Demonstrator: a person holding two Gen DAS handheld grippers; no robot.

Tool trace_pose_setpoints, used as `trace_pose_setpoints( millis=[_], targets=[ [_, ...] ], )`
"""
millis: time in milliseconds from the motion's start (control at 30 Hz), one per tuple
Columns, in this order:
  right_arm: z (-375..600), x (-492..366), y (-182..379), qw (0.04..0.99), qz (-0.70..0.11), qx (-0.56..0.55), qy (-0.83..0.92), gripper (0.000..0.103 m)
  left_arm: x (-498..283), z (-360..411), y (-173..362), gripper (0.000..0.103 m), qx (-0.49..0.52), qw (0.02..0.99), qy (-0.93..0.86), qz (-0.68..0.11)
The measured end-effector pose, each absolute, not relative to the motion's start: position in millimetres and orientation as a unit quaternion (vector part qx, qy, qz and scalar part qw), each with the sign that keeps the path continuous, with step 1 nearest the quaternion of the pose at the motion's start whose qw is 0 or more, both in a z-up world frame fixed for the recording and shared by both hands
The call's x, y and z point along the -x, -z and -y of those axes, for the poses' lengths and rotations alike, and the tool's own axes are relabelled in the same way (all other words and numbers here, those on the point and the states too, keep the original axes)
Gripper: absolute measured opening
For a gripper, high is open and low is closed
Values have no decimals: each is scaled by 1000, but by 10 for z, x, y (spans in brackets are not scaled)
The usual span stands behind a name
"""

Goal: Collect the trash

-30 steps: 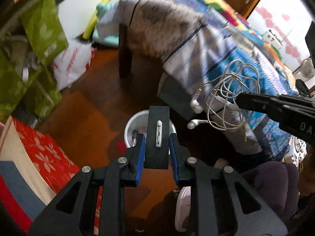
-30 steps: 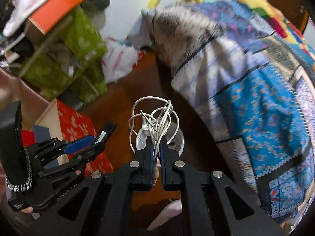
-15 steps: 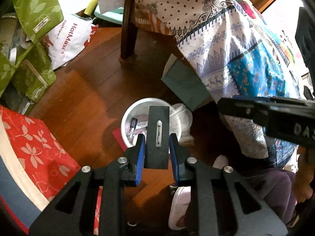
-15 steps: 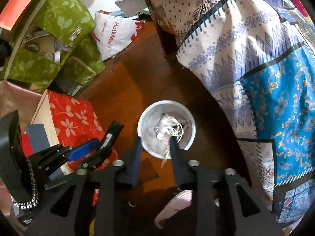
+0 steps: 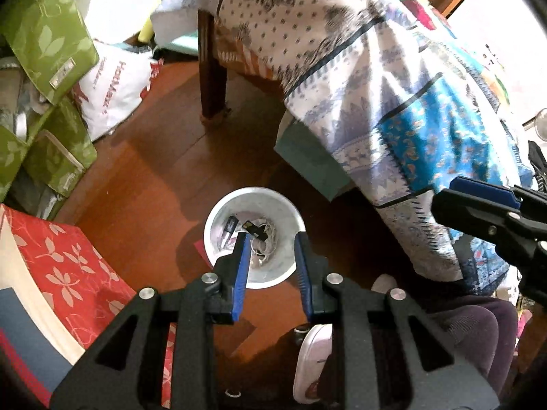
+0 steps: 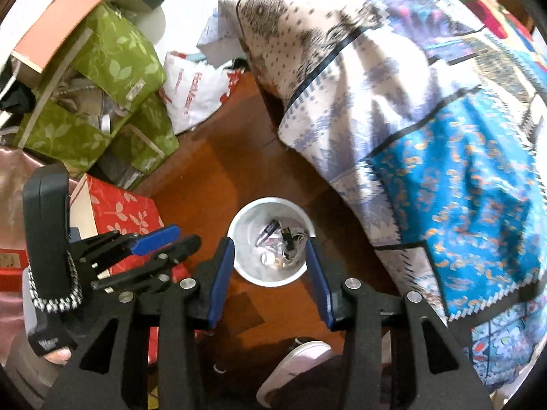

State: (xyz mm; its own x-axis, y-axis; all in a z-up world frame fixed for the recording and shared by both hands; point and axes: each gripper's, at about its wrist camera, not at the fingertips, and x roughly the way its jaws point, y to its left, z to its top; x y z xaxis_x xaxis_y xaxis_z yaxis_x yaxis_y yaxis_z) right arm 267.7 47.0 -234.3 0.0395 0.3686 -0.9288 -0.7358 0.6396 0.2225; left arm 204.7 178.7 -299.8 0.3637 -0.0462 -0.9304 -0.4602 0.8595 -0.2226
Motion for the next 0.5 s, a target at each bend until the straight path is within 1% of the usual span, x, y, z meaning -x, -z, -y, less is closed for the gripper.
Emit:
trace_pose_setpoints(
  millis=[200,367,500],
  targets=[
    [-47,-2584,1833,755,-517,130,-382,40,-1891,-1623,2296,25,208,836,-125,-492],
    [401,-2412,1202,811,-443,100,-368,40,-1751,-1355,1565,25,172,883,-108,-423],
    [765,-2166,681,860,-371,76,-344,40,-1560,-995,907,25,132,921,-78,-359]
  ],
)
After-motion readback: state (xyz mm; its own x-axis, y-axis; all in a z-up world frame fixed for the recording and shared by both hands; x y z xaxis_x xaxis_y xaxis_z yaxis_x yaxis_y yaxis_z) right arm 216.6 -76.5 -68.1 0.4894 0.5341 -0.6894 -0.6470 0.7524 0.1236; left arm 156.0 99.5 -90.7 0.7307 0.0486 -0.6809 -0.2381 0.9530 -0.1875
